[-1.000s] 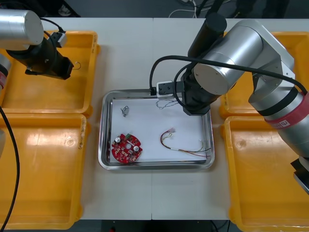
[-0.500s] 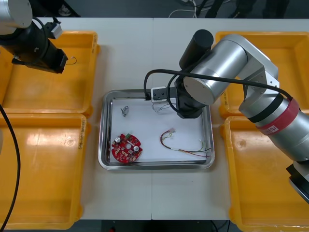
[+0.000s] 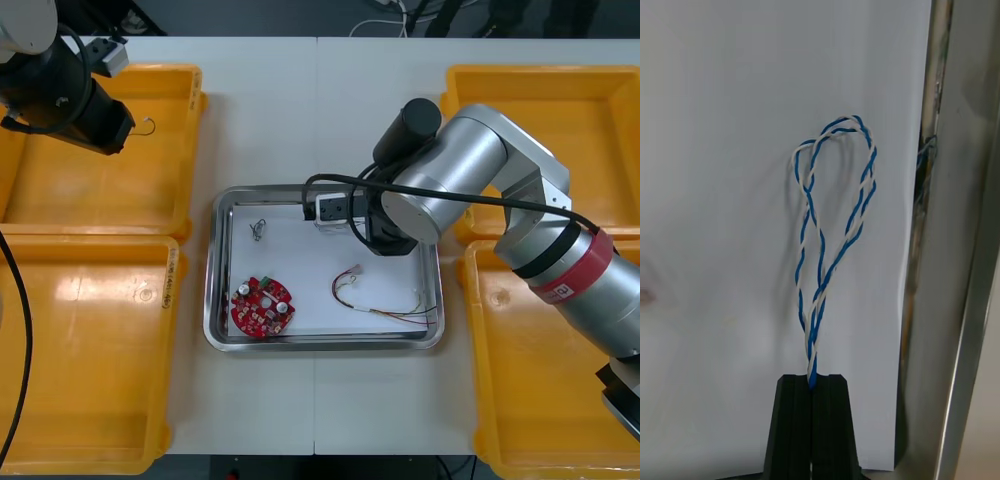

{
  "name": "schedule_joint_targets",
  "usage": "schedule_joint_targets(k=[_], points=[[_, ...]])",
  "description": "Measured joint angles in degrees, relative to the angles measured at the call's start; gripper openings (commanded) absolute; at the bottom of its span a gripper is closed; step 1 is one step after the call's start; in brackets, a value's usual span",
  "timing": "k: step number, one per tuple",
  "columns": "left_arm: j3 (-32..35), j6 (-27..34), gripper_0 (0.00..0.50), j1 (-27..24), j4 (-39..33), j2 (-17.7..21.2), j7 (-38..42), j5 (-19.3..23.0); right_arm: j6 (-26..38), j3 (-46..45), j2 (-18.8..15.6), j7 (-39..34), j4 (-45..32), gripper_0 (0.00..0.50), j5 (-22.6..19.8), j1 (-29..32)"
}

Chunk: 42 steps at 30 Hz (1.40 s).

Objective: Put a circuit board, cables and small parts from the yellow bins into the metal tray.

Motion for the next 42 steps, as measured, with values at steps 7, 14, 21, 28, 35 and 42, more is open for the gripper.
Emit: schedule_joint_targets(k=[7,14,21,28,35,42], points=[[0.01,4.65,0.000,2.52,-6.90,0.00,0.01,-0.09,-1.18,0.00,0.01,-0.02,0.00,0.013,0.10,2.11],[0.01,6.21,0.000,2.82,-10.96,-0.27,0.07,-1.68,-1.20,0.00,0.01,-0.05,0.00,0.474,0.43,2.60],[0.01,6.26,0.000,3.17,-13.88,-1.91,0.42,-2.04,-1.20,0.00,0.01,-0.15,0.00,0.500,0.86,2.60],[-0.32,6.27,0.000,5.21,-17.98,-3.83,3.86,-2.04,-0.50,0.00,0.01,-0.71,-0.40,0.500,1.94,2.61],[-3.24,6.29,0.000,6.56,-21.61,-4.95,15.74,-2.04,5.44,-0.36,0.01,-1.49,-2.89,0.500,2.02,2.59],[-5.92,6.31,0.000,7.28,-24.07,-5.61,21.08,-2.02,13.30,-3.07,0.03,-3.21,-4.80,0.500,0.70,2.00]])
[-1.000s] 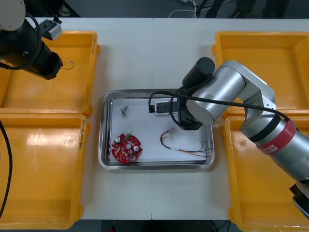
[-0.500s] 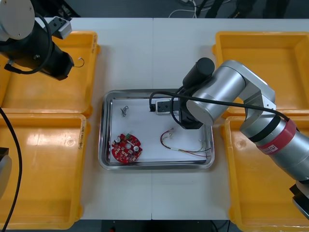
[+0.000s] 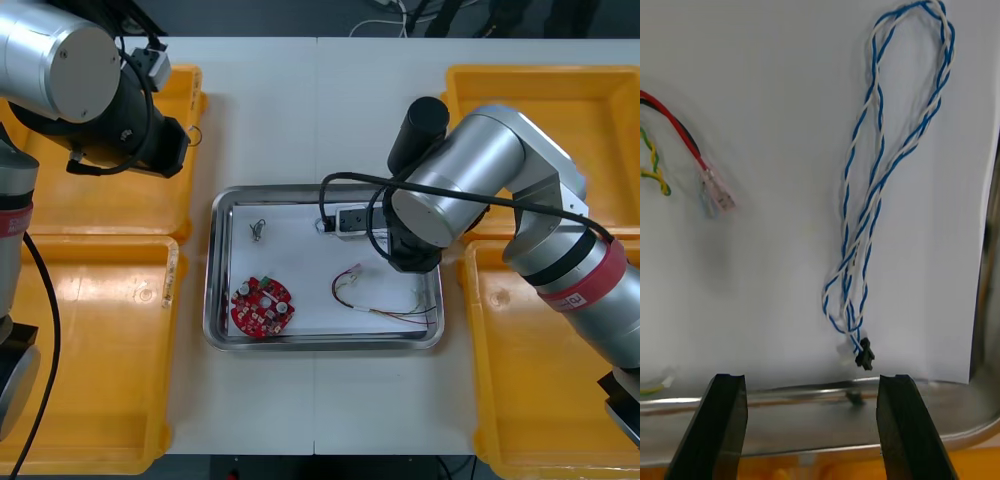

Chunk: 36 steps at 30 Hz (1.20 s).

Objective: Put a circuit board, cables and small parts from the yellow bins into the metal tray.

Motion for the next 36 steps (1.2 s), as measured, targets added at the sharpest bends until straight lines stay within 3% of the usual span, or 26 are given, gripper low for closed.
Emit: schedule_joint_targets(k=[13,23,27,31,36], points=[[-0.05,0.01,0.000,0.75,-0.67,-0.11,0.00,0.50,12.84,-7.96,0.03,-5.51,-0.28,0.500,-8.44,-5.24],[-0.05,0.02,0.000,0.75,-0.68,-0.12,0.00,1.50,13.44,-14.36,-0.66,-17.38,-0.30,0.500,-13.04,-9.39],[-0.19,0.02,0.000,0.75,-0.75,-0.19,0.00,1.71,13.44,-15.98,-3.83,-27.33,-0.37,0.500,-18.15,-9.60],[-1.42,0.03,0.000,0.75,-1.08,-0.57,0.01,1.71,13.45,-16.34,-8.61,-30.23,-1.29,0.500,-22.47,-9.60],[-3.30,0.03,0.000,0.75,-1.93,-1.44,0.02,1.67,13.46,-16.86,-13.43,-38.40,-4.44,0.500,-24.46,-9.39]])
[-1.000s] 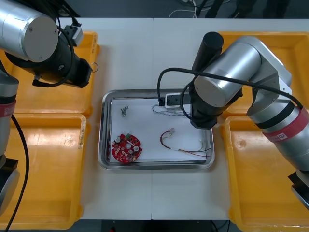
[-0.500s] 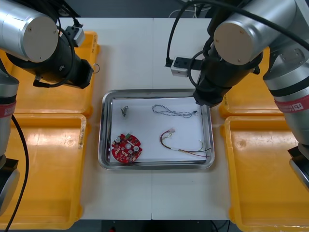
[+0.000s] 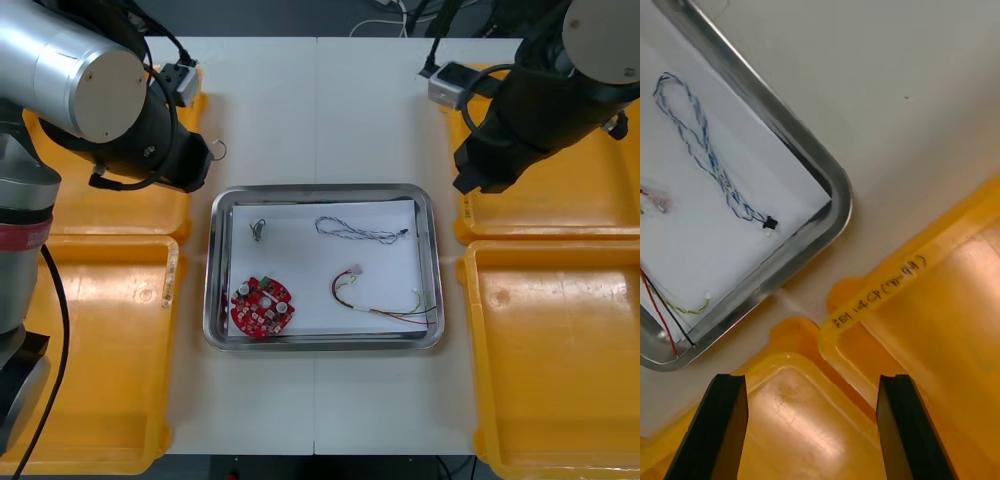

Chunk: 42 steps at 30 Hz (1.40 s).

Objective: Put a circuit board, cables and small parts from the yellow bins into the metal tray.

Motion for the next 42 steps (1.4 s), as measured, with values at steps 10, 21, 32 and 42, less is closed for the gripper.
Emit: schedule_joint_targets(k=[10,21,32,42], points=[[-6.46,0.00,0.000,-0.01,-0.17,-1.91,5.44,-0.35,0.00,-4.04,-5.50,-14.52,-3.56,0.500,-3.25,3.82],[-14.44,-3.55,0.000,-0.08,0.29,-3.36,15.18,-1.05,0.01,-16.93,-7.01,-18.90,-4.03,0.500,-3.61,13.22],[-20.80,-9.67,0.000,-2.57,8.06,-4.35,15.19,-1.14,0.01,-22.51,-7.37,-18.92,-4.23,0.500,1.81,19.30],[-24.17,-11.74,0.000,-2.69,10.55,-4.35,15.19,-1.16,0.01,-23.21,-7.49,-23.40,-4.25,0.500,3.18,23.03]])
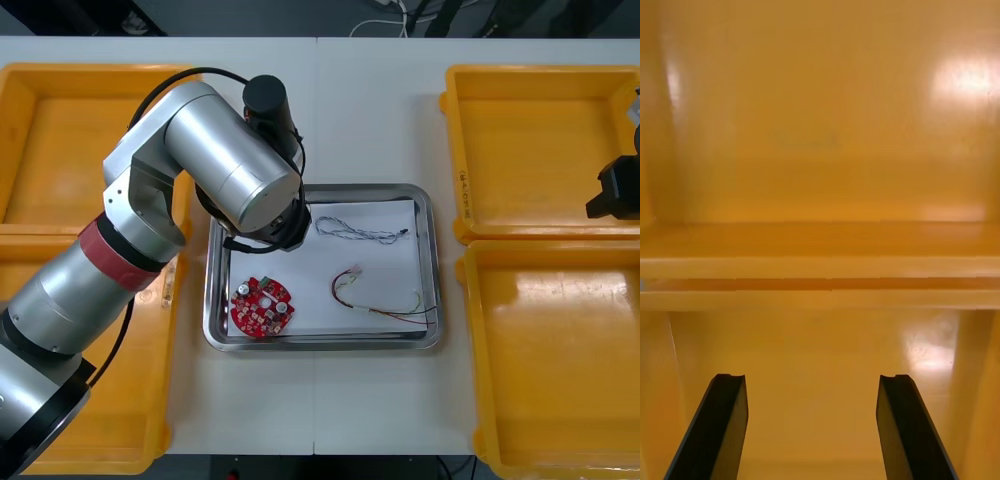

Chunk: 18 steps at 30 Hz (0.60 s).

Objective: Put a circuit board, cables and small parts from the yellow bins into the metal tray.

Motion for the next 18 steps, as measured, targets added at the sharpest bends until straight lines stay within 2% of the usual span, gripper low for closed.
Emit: schedule_joint_targets(k=[3,15,16,17,18], points=[[-0.86,-0.50,0.000,0.00,0.65,0.03,0.00,0.01,0.00,-1.22,0.00,-2.66,-0.01,0.500,-1.12,1.53],[-1.17,-1.00,0.005,0.00,1.66,0.03,0.00,0.11,0.00,-6.52,-0.03,-2.69,-0.04,0.500,-1.99,6.77],[-1.17,-1.01,0.095,0.00,1.66,0.03,0.00,0.11,0.00,-6.88,-0.03,-2.69,-0.04,0.500,-2.06,7.11],[-1.17,-1.03,0.134,0.00,1.67,0.04,0.00,0.11,0.00,-7.16,-0.03,-2.69,-0.04,0.500,-2.14,7.45],[-1.17,-1.05,0.255,0.00,1.67,0.05,0.00,0.11,0.00,-7.40,-0.04,-2.69,-0.05,0.500,-2.18,7.79]])
